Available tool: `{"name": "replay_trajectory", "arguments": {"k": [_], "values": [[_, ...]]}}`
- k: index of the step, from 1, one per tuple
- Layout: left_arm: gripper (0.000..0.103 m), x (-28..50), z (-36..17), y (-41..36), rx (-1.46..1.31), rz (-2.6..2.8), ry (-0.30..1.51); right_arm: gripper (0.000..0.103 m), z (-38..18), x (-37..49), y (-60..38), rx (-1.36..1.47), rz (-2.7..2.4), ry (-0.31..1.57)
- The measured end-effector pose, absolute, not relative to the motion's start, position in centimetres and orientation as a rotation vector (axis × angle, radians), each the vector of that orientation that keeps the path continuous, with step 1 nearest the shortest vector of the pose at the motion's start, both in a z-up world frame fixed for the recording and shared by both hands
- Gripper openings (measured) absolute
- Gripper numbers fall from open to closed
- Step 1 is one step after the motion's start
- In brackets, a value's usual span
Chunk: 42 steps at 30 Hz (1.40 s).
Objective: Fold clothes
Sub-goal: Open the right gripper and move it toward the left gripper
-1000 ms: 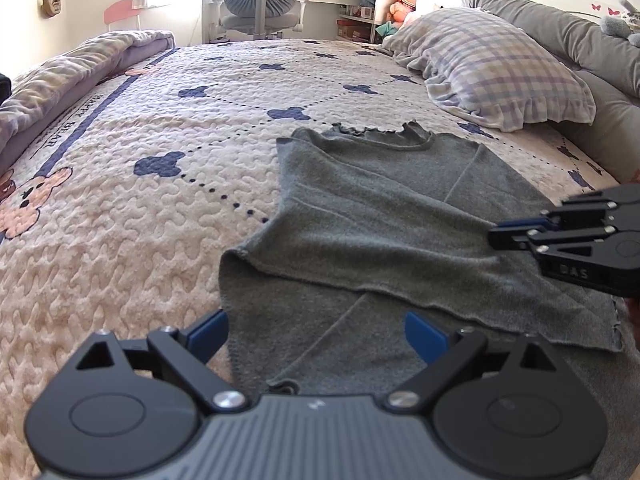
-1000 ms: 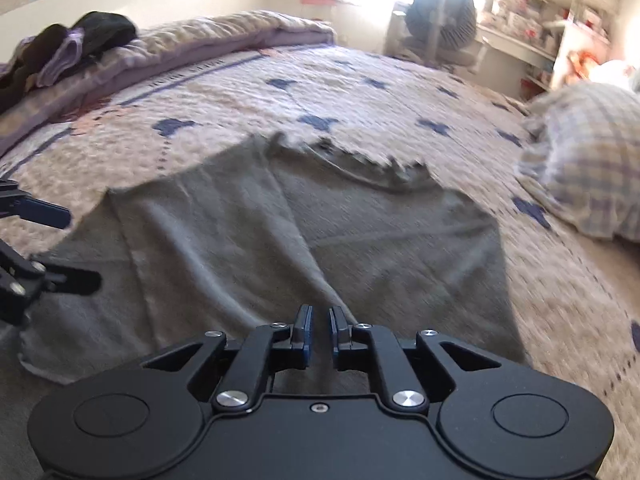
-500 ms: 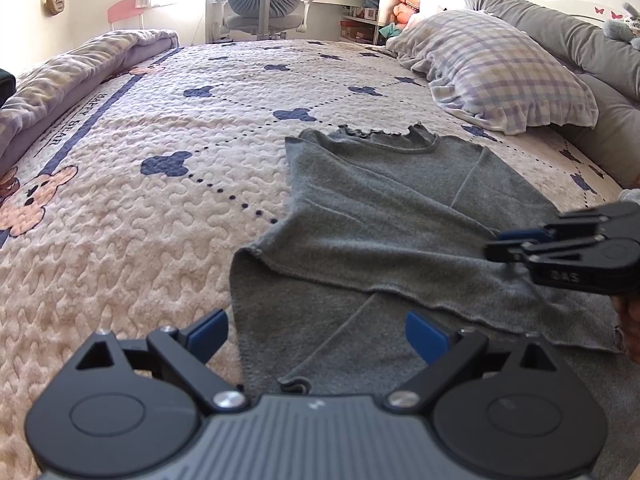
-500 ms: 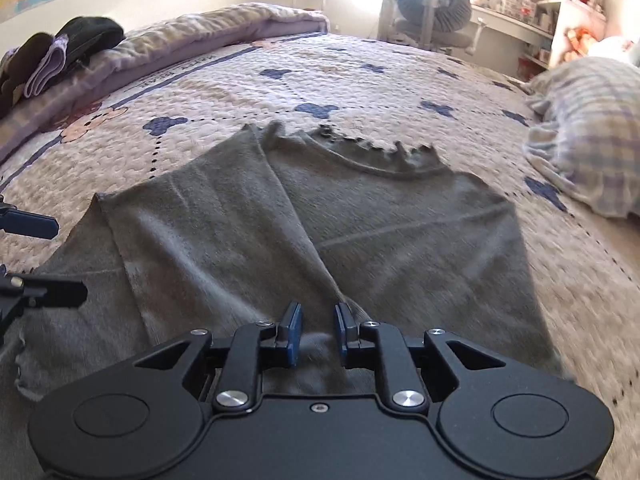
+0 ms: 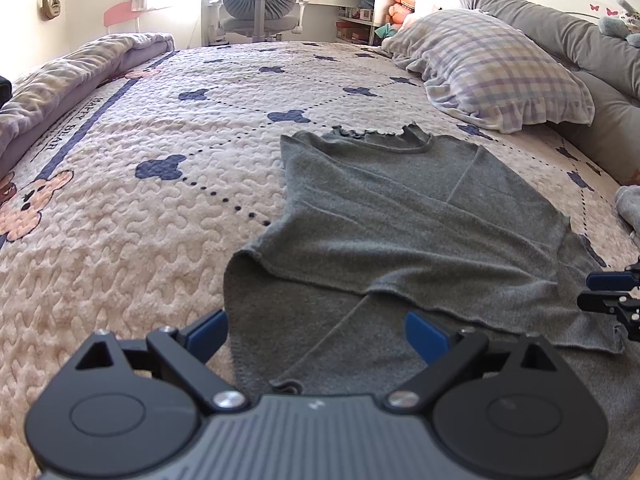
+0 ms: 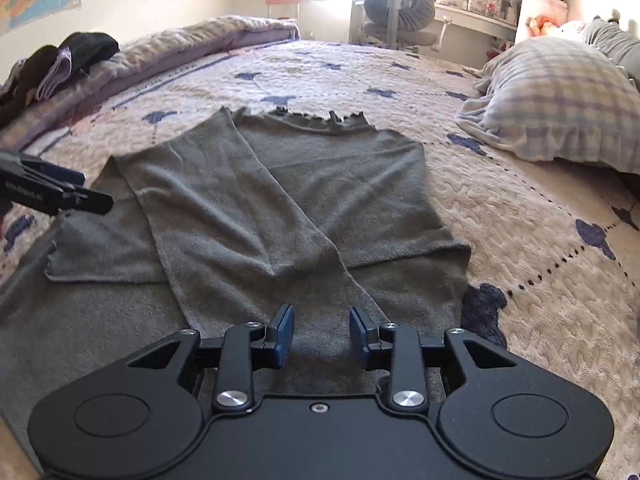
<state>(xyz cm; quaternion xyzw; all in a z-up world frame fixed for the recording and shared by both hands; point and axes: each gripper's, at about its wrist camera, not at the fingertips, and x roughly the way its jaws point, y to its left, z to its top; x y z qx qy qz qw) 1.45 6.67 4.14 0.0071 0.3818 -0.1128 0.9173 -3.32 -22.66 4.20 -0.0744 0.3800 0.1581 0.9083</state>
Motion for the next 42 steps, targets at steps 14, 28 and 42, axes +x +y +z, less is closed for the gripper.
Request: {"name": "replay_trajectory", "arguments": {"k": [14,28,42], "values": [[0.091,6.0,2.6,5.9,-0.142,-0.379,0.772,0.031,3.1,-2.8,-18.2,-0.148,0.383,0.856],[0.089,6.0,2.2,6.0,-0.018,-0.308,0.749,0.033,6.3,-2.4,-19.5,-0.115,0.385,0.825],[0.084,5.3,4.2,6.0,-0.045,-0.35,0.731,0.035,3.8,-2.9,-20.5,-0.159,0.396,0.878]]}}
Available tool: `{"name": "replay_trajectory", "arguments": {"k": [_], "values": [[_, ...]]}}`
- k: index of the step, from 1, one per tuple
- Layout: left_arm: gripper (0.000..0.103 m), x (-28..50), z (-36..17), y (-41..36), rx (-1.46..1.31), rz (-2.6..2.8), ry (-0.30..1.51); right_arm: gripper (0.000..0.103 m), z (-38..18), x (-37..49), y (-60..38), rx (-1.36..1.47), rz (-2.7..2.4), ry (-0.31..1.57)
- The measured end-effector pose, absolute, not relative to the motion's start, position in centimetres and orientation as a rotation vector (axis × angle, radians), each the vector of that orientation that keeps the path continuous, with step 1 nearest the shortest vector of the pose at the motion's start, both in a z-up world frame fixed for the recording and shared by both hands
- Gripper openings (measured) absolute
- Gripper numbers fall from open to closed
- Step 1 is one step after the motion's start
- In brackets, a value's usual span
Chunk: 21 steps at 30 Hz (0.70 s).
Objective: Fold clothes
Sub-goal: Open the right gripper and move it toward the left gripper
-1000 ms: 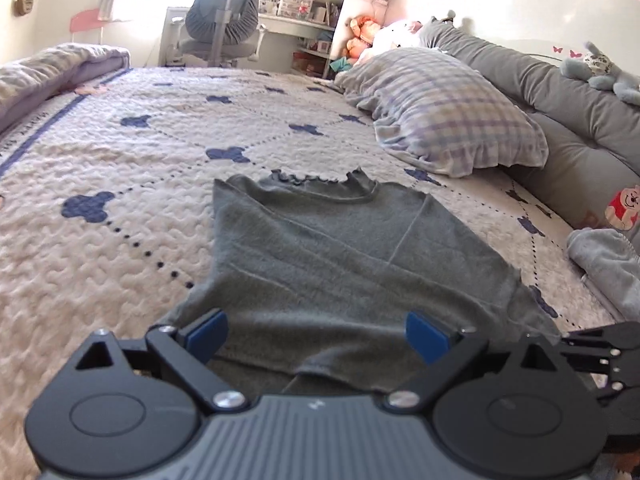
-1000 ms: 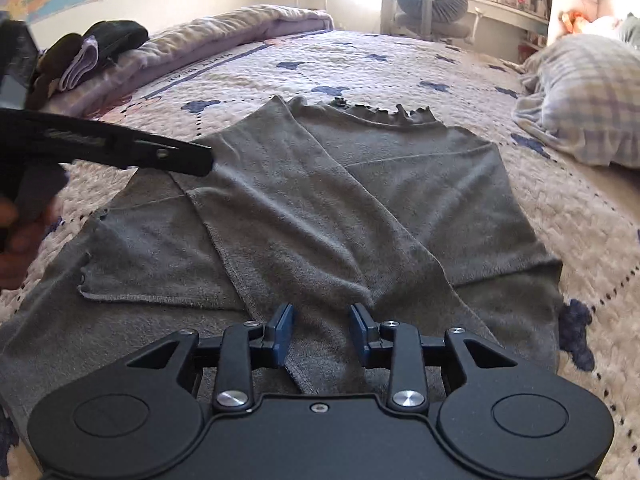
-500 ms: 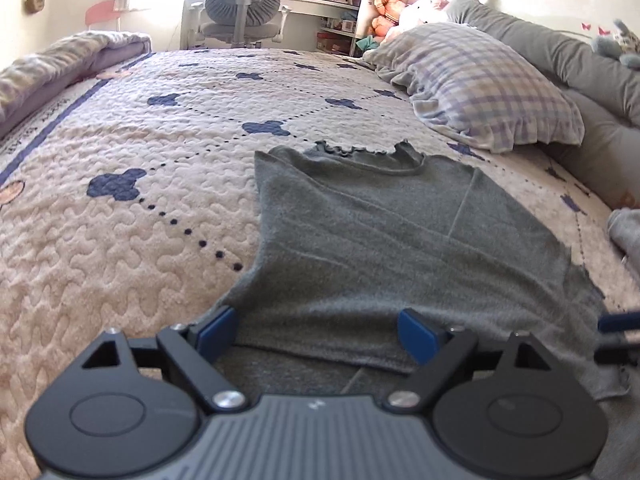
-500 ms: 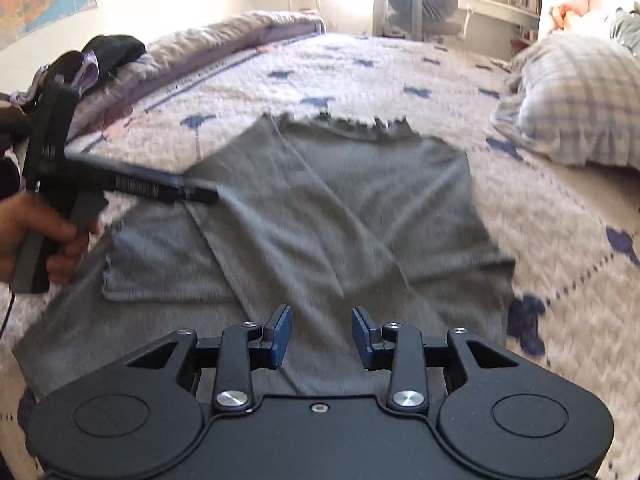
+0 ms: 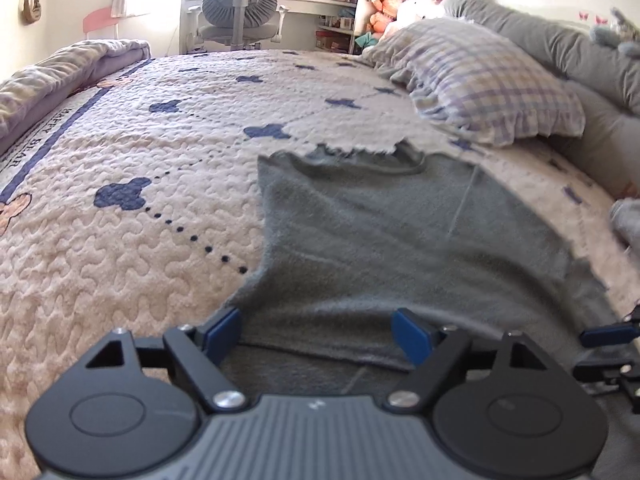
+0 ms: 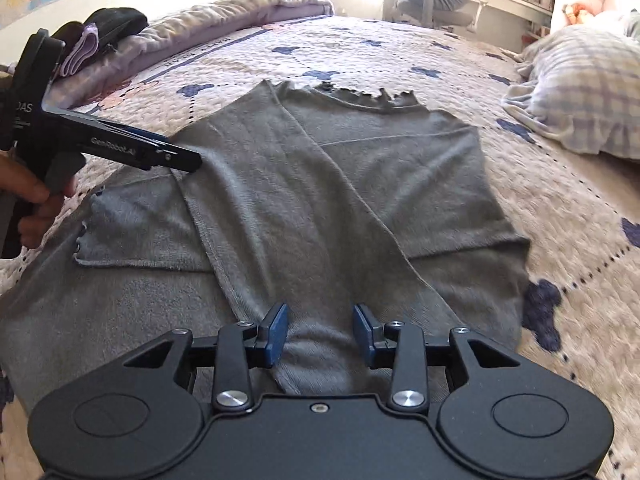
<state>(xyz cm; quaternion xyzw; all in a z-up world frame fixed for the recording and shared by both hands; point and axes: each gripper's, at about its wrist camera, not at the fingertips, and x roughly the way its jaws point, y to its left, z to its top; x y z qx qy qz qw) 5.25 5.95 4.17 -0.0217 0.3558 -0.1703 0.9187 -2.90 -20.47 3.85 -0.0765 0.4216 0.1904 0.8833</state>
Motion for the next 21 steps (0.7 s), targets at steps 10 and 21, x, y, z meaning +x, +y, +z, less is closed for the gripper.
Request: {"name": "replay_trajectory", "arguments": {"k": [10,21], "values": [[0.084,1.5,4.4,0.1,0.021,-0.676,0.655,0.036,6.7,0.8,-21.7,-0.068,0.36,0.762],[0.082,2.0,2.1,-0.4,0.036,-0.656,0.771,0.031,3.1,4.4,-17.6,-0.191,0.532,0.857]]}}
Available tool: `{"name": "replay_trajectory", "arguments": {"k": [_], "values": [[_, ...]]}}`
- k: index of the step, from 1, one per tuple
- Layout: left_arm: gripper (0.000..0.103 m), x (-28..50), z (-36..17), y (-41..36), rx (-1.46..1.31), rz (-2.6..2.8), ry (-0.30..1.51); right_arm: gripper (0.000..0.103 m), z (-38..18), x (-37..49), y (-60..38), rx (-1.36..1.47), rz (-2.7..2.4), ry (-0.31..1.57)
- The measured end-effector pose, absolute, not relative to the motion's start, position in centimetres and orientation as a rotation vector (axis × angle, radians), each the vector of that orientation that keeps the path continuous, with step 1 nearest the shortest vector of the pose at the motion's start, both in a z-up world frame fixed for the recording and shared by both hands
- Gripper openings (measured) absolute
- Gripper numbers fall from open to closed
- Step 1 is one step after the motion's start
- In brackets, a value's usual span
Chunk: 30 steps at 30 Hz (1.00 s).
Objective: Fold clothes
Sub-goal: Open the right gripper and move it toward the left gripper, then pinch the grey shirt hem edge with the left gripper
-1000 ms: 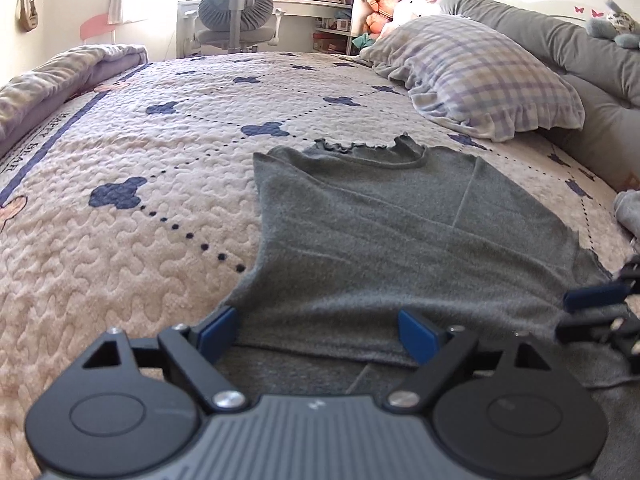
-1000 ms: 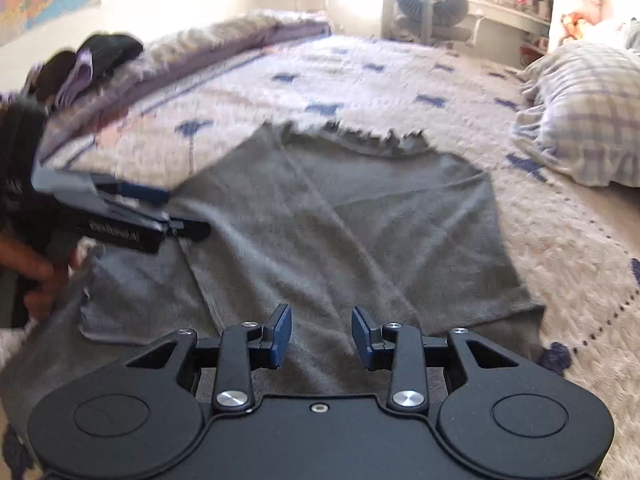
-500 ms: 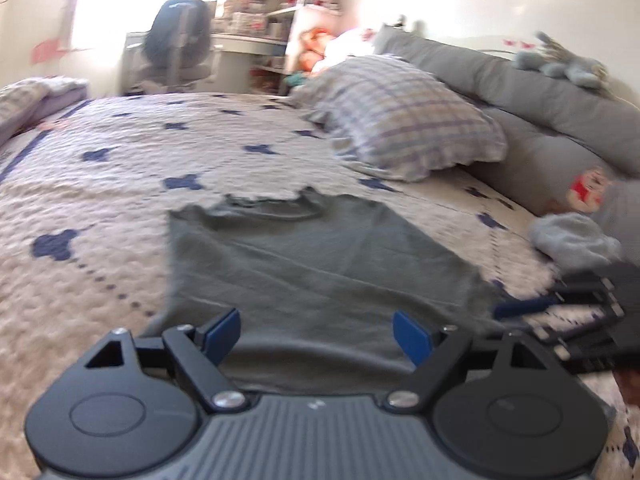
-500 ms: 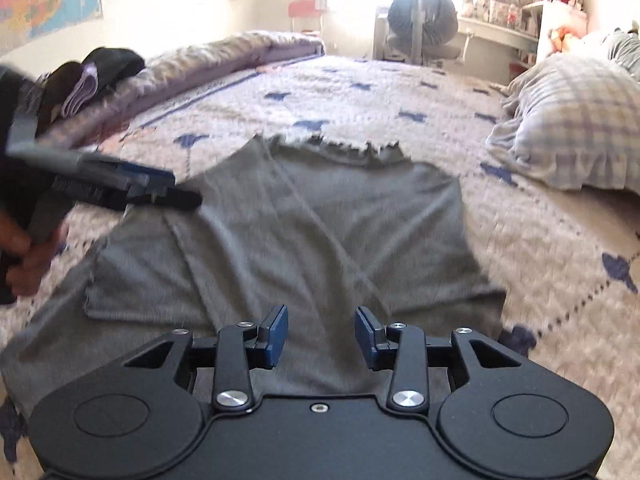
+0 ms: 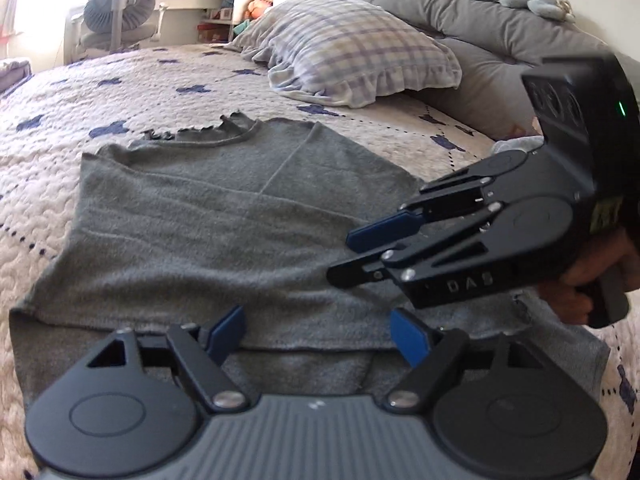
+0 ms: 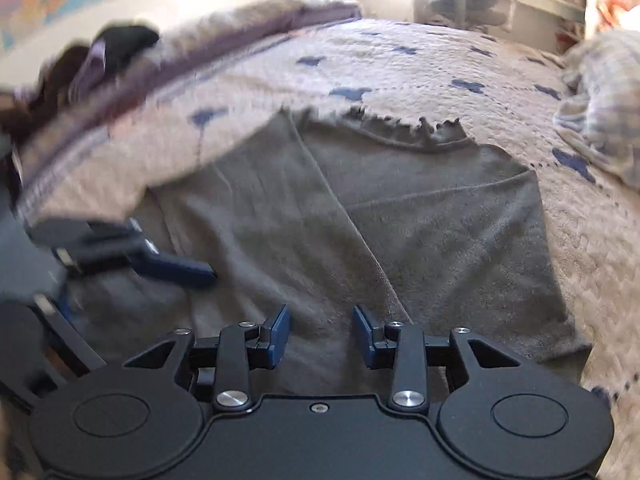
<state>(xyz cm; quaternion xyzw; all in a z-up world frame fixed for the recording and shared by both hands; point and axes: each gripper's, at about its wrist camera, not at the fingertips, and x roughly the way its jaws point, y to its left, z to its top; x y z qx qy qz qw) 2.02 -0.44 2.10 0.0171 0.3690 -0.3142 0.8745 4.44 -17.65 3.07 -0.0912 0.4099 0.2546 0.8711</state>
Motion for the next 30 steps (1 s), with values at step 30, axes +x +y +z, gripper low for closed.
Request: {"name": "replay_trajectory", "arguments": {"k": [30], "values": [[0.085,-6.9,3.3,4.8,0.03,-0.42,0.881,0.049,2.6,-10.0,-29.2,-0.08,0.313,0.847]]}}
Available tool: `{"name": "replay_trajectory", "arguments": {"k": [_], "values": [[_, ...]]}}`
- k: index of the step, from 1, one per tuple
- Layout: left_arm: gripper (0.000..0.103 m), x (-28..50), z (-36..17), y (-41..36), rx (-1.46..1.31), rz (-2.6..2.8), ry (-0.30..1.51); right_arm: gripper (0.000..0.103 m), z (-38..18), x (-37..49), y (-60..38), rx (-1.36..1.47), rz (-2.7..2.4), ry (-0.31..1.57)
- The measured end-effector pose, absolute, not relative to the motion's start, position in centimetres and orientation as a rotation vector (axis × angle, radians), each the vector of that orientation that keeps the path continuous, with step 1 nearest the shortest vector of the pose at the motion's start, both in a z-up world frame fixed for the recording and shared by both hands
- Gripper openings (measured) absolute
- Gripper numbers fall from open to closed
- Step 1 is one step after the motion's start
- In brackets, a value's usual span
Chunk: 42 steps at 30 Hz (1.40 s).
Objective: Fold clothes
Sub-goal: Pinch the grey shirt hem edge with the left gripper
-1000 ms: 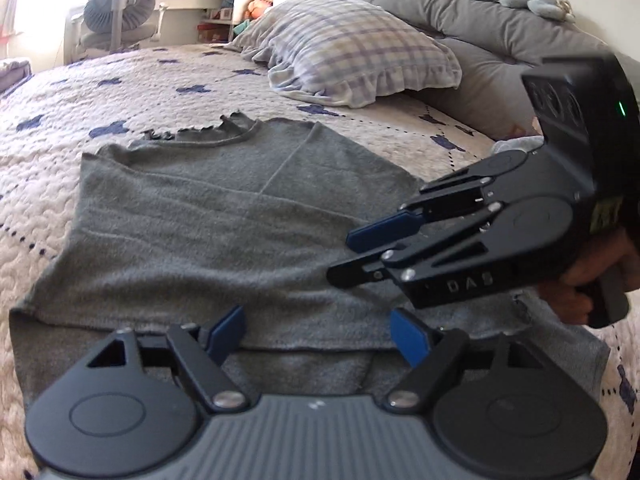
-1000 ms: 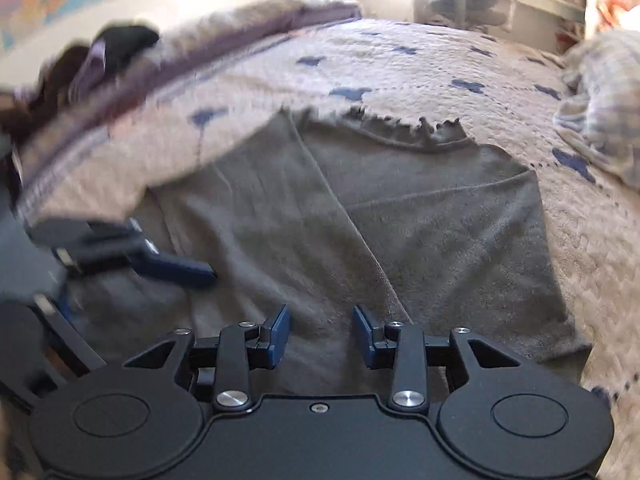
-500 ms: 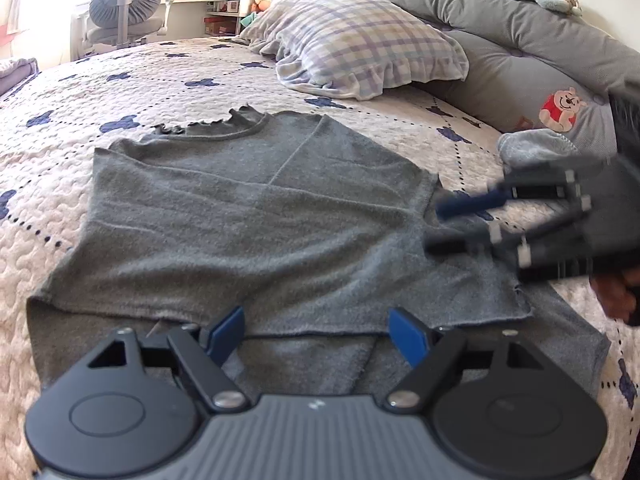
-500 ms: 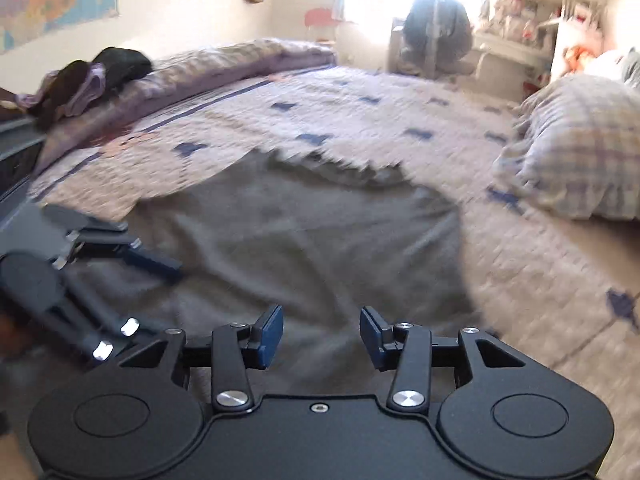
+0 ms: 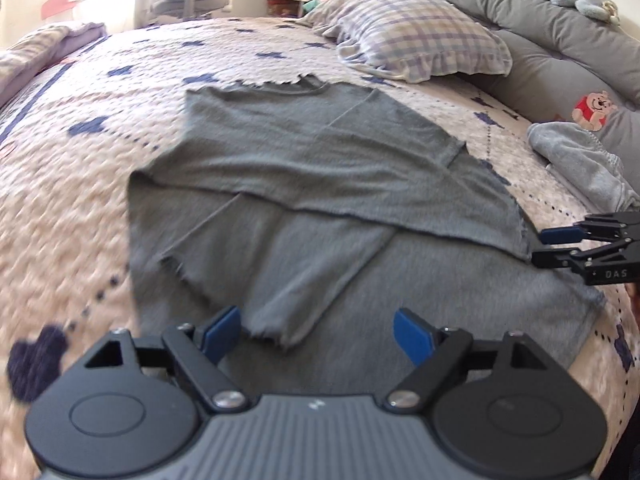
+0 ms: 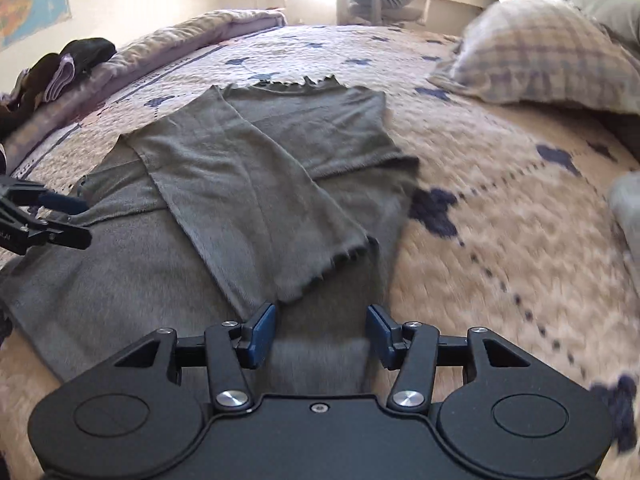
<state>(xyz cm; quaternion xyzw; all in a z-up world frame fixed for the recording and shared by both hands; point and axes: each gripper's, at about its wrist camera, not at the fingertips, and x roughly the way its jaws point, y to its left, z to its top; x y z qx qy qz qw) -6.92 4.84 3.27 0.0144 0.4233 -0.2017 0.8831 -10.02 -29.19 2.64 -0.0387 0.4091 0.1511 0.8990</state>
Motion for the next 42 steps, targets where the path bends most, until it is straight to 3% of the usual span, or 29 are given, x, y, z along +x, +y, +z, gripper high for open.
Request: {"name": "replay_trajectory", "arguments": {"k": [11,13,15,21,24,26,29,32,42], "values": [[0.085,-12.0,4.5,9.6,-0.061,-0.25,0.984,0.051,3.0,-15.3,-32.8,0.08,0.281,0.869],[0.081,-12.6,4.3,10.4,-0.09,-0.235,1.004,0.051,3.0,-16.0,-33.3,0.106,0.287,0.869],[0.061,-12.9,4.0,11.0,-0.118,-0.224,1.023,0.051,3.0,-16.6,-33.6,0.125,0.296,0.868],[0.049,-13.4,3.6,12.3,-0.198,-0.225,1.026,0.05,3.0,-17.3,-34.6,0.246,0.331,0.862],[0.045,-13.2,3.3,12.7,-0.23,-0.222,1.027,0.044,2.7,-17.3,-35.1,0.329,0.344,0.86],[0.039,-13.1,3.2,13.0,-0.251,-0.219,1.027,0.033,2.5,-17.2,-35.2,0.358,0.343,0.861],[0.008,-12.8,2.9,13.6,-0.301,-0.228,1.035,0.014,2.2,-17.2,-35.2,0.373,0.331,0.861],[0.007,-12.5,2.9,13.7,-0.323,-0.23,1.046,0.007,2.0,-17.3,-35.3,0.399,0.324,0.858],[0.005,-11.7,6.2,13.9,-0.395,-0.275,0.985,0.006,4.9,-16.9,-36.8,0.552,0.35,0.745]]}}
